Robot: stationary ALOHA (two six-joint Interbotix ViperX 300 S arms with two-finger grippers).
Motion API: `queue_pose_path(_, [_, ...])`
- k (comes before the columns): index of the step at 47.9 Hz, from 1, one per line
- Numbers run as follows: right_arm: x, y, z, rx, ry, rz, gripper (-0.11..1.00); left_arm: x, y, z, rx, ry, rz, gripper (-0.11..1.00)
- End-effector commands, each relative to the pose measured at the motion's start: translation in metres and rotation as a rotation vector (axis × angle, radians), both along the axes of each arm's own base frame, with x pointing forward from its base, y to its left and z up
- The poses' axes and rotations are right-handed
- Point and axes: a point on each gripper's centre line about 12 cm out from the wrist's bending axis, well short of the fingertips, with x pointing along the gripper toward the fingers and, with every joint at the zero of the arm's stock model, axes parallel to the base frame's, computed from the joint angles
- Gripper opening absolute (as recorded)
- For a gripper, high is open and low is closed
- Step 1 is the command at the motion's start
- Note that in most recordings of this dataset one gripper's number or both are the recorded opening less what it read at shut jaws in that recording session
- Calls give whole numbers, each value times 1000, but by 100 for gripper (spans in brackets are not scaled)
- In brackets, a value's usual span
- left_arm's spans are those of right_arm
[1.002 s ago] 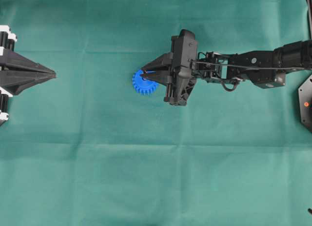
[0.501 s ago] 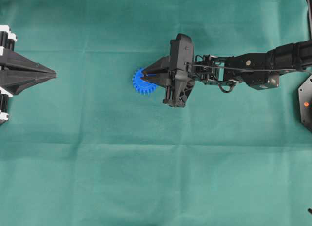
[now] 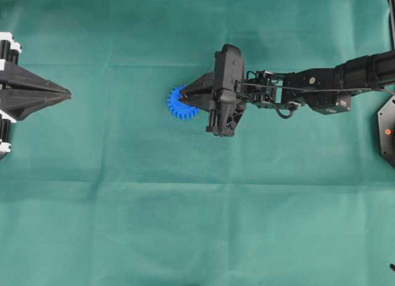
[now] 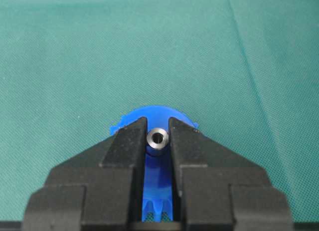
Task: Insert the shaft placed at a random location into the center hole of the small gear at another random location.
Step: 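Align the shaft over the gear's center hole and lower it in, then open the right gripper and withdraw it right from the gear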
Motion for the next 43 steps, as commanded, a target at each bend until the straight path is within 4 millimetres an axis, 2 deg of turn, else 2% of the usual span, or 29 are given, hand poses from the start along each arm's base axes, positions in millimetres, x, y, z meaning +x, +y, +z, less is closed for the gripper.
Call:
queue_pose_path(1, [7, 0, 15, -8, -55, 0, 13, 2, 0, 6, 3, -14, -2, 0])
queue_pose_path(21, [7, 0, 15, -6, -52, 0, 15, 2, 0, 5, 3, -12, -2, 0])
queue_pose_path(24, [7, 0, 15, -6, -52, 0, 24, 2, 0, 6, 3, -14, -2, 0])
queue_pose_path(33, [10, -1, 19, -2, -66, -5, 68, 2, 0, 5, 3, -12, -2, 0])
queue_pose_path(35, [10, -1, 21, -1, -69, -5, 71, 2, 0, 5, 1, -11, -1, 0])
queue_pose_path(43, [10, -1, 36, -3, -99, -6, 67, 2, 0, 5, 1, -8, -1, 0])
